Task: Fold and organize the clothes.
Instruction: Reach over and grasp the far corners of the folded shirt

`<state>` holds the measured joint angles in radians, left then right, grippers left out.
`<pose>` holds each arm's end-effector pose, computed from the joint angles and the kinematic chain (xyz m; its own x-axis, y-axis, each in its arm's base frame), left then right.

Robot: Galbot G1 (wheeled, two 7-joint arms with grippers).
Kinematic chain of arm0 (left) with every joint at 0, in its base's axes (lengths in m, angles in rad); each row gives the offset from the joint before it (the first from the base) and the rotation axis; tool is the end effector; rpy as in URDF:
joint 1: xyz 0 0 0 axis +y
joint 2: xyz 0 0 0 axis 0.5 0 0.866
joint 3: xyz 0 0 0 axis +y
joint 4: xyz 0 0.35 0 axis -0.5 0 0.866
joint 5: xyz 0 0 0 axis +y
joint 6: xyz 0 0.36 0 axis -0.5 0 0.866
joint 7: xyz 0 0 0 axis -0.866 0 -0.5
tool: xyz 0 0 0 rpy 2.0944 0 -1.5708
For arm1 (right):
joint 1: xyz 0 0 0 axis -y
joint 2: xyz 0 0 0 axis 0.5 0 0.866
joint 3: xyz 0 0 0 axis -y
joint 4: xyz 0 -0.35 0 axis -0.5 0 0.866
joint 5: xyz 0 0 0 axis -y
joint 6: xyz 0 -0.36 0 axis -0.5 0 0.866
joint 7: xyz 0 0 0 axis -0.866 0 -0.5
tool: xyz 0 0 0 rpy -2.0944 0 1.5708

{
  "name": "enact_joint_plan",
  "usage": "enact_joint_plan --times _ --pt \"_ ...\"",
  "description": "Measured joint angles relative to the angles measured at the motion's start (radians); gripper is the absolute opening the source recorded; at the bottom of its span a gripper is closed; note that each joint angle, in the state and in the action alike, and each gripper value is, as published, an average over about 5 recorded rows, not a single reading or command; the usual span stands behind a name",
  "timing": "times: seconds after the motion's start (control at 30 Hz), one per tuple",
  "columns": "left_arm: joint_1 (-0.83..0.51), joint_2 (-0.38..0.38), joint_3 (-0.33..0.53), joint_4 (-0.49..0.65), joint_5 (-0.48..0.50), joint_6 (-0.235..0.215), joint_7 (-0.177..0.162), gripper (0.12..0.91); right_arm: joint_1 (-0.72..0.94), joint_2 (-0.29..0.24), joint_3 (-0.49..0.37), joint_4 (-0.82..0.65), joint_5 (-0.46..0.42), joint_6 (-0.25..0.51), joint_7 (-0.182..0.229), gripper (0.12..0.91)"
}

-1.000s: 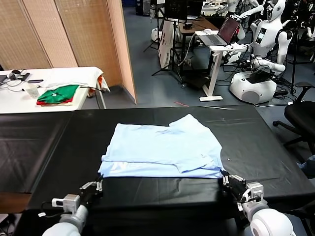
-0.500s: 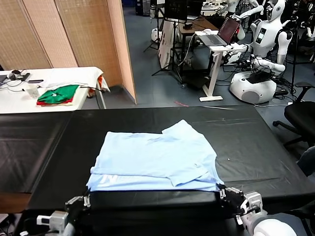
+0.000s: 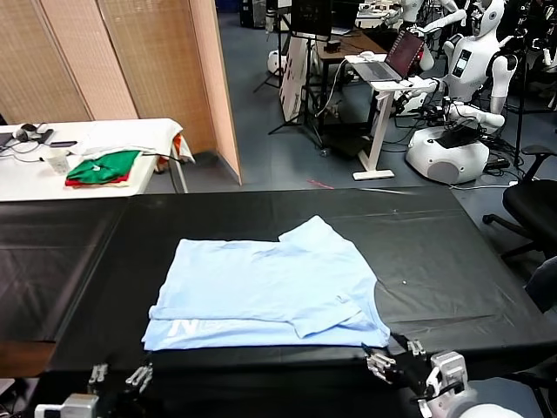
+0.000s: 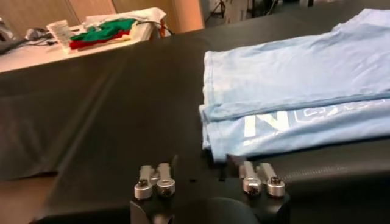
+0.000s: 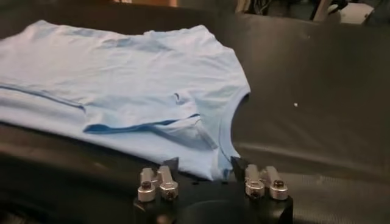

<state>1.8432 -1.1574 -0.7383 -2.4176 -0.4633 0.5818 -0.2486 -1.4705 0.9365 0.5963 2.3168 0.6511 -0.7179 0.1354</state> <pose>0.1250 0.0788 -0.2036 -0.8670 -0.0867 0.4906 -0.0414 0.9939 0.1024 0.2101 -0.0781 -0.1755 -0.8567 -0.2141 0.4693 -0.2612 0.9646 -0.0368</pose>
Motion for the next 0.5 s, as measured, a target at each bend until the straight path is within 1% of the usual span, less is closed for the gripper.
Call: enact_joint_plan --times 0.03,0.07,0.1,0.2,0.27,0.4,0.5 --pt "-0.037 0.008 0.004 0.008 -0.029 0.006 -0.007 0.906 0.043 -0.003 -0.020 -0.026 0.008 -0.001 0.007 0.907" --pt "-0.077 0.018 0.010 0.022 -0.058 0.008 -0.004 0.906 0.087 -0.004 -0.043 -0.054 0.015 -0.002 0.013 0.907" --pt "-0.119 0.027 0.016 0.041 -0.086 0.008 0.005 0.907 0.132 -0.005 -0.068 -0.085 0.022 -0.001 0.018 0.907" --pt "-0.243 0.059 0.037 0.116 -0.164 0.009 0.047 0.907 0.265 -0.005 -0.148 -0.181 0.042 -0.002 0.027 0.907" --pt "-0.321 0.083 0.053 0.171 -0.214 0.020 0.066 0.907 0.349 -0.003 -0.200 -0.243 0.051 -0.002 0.027 0.907" --pt "-0.464 0.130 0.087 0.280 -0.297 0.062 0.074 0.907 0.492 0.007 -0.290 -0.368 0.056 0.003 0.017 0.907" --pt "-0.559 0.163 0.115 0.360 -0.333 0.092 0.074 0.907 0.587 0.022 -0.351 -0.469 0.056 0.006 0.008 0.907"
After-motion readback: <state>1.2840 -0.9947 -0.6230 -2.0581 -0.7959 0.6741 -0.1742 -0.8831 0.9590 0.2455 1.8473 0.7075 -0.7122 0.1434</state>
